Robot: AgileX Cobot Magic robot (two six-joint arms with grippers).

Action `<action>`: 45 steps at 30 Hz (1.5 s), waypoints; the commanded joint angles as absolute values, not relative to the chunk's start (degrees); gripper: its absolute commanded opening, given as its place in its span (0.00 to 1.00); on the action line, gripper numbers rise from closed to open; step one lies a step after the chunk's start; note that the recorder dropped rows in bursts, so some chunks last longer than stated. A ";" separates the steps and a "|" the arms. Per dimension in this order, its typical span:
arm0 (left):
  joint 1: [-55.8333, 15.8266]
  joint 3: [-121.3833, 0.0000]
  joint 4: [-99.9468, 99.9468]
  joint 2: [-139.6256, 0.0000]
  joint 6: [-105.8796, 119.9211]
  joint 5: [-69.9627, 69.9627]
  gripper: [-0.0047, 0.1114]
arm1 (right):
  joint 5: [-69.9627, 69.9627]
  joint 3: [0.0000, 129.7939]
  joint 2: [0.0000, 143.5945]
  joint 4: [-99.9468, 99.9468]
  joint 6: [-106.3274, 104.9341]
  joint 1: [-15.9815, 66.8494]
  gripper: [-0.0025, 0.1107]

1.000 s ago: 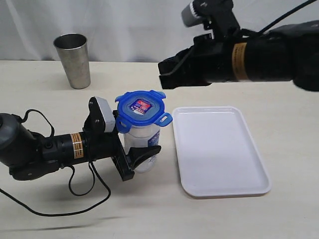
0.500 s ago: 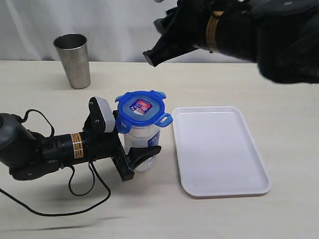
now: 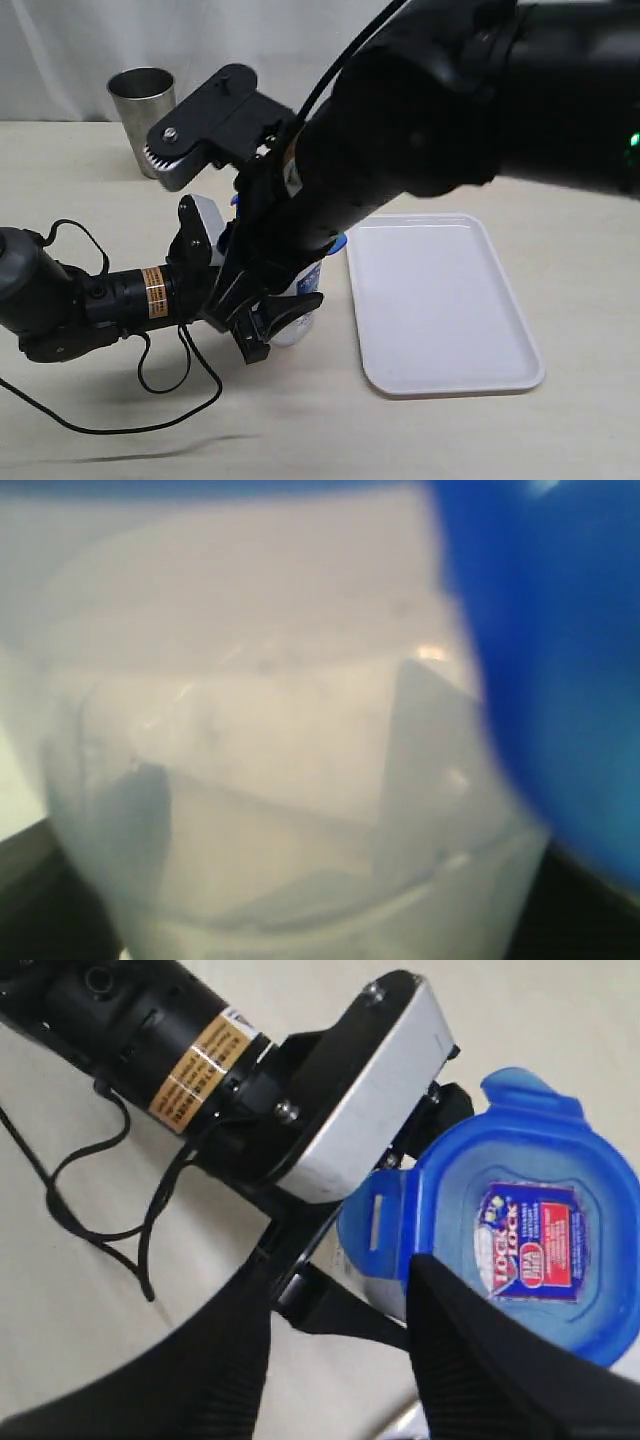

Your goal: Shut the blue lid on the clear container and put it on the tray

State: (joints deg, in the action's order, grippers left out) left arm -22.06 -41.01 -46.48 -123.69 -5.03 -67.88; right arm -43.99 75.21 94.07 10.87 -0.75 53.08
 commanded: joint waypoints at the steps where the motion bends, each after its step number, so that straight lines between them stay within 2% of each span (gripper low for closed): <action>1: -22.03 -40.83 -46.31 -123.61 -4.08 -65.49 0.04 | -43.57 75.00 96.45 30.66 15.46 57.53 0.39; 12: -22.03 -40.83 -46.30 -123.61 -4.29 -65.49 0.04 | -43.13 75.00 102.46 37.98 16.72 58.12 0.39; 19: -22.03 -40.83 -46.30 -123.61 -4.58 -66.94 0.04 | -49.80 74.53 104.48 42.32 16.72 58.12 0.38; 34: -22.03 -40.83 -47.74 -123.49 -4.71 -68.11 0.04 | -48.92 70.03 107.22 47.31 17.13 58.12 0.35; 37: -22.03 -40.83 -47.74 -123.49 -4.71 -68.11 0.04 | -48.82 70.03 106.26 46.28 16.73 58.12 0.38; 41: -22.03 -40.83 -47.74 -123.49 -4.71 -68.11 0.04 | -47.62 70.03 102.98 45.62 16.07 58.01 0.47; 45: -22.03 -40.83 -47.76 -123.49 -4.71 -68.11 0.04 | -46.12 70.03 98.99 43.81 13.43 58.01 0.48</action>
